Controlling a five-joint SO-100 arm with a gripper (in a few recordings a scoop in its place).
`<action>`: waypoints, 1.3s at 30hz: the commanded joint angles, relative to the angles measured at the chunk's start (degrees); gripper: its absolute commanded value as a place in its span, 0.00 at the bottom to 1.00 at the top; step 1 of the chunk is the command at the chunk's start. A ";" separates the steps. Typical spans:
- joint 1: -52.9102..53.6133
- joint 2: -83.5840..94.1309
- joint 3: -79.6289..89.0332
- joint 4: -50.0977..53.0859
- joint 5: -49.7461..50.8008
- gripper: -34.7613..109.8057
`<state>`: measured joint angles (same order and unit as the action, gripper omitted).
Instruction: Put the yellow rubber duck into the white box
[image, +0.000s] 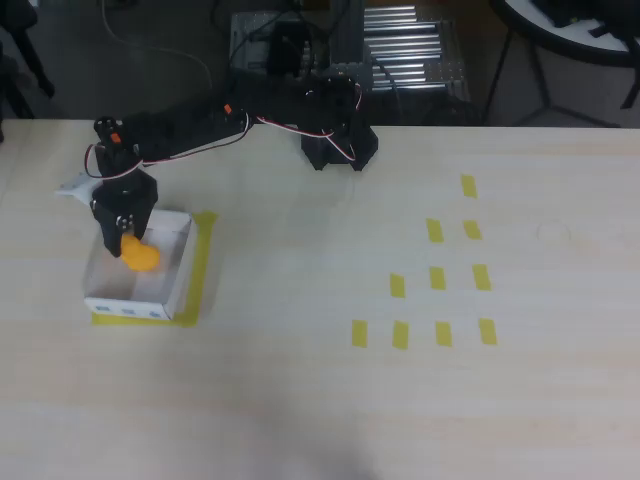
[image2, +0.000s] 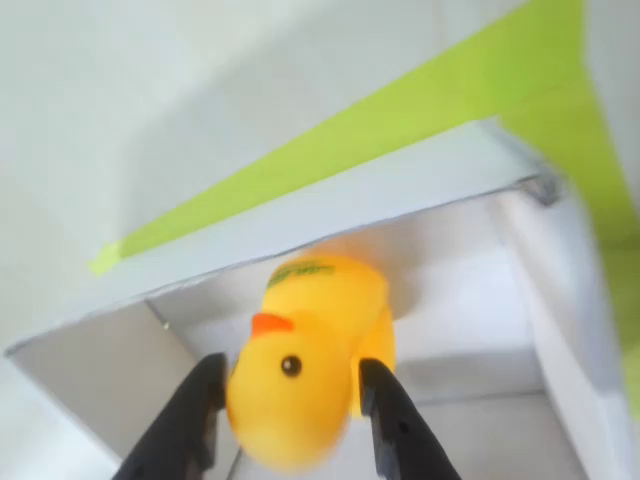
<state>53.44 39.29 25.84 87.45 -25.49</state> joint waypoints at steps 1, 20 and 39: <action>-0.62 2.02 -7.12 1.23 -2.29 0.43; -18.11 60.29 22.50 6.15 18.54 0.24; -53.61 151.79 144.23 -21.36 35.16 0.24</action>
<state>5.19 182.55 160.49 63.37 3.34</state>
